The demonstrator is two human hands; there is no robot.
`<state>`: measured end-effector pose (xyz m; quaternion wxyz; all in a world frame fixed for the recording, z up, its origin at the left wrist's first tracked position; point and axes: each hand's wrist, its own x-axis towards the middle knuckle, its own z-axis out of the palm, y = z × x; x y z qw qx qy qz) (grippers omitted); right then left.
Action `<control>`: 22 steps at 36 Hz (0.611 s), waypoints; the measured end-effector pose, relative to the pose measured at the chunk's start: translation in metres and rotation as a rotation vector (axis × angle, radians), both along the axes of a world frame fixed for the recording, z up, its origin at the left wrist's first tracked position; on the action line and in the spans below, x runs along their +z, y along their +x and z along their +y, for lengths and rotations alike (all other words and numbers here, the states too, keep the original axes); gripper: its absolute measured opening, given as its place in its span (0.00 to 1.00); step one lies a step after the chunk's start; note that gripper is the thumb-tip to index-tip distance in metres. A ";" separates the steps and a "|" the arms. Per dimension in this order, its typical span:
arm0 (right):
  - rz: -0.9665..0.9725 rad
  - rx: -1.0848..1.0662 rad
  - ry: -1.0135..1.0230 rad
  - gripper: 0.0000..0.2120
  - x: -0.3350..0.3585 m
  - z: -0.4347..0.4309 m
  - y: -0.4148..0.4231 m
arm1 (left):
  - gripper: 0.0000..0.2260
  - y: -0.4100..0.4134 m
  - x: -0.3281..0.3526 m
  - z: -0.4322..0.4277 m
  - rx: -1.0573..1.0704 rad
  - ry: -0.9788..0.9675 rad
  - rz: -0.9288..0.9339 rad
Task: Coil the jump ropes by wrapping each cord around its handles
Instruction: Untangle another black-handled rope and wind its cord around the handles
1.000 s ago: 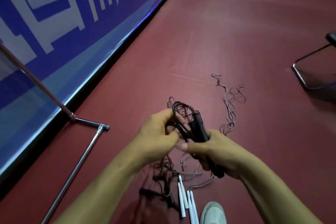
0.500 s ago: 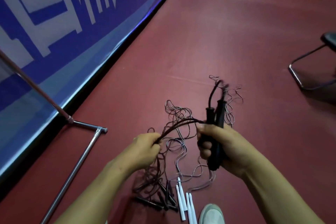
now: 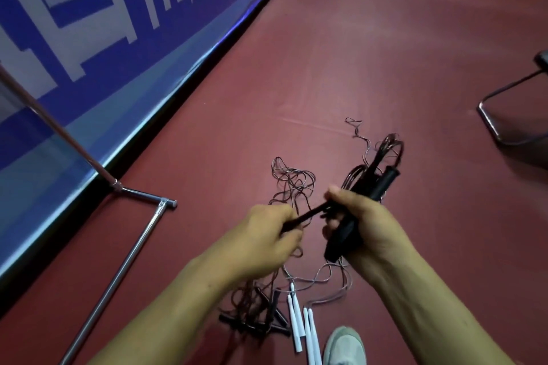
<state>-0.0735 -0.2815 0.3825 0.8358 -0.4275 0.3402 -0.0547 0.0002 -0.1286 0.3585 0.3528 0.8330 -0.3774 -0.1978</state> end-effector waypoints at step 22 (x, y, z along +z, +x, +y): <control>-0.030 0.447 -0.396 0.20 -0.004 -0.007 -0.002 | 0.13 0.010 -0.002 -0.003 -0.002 0.325 -0.314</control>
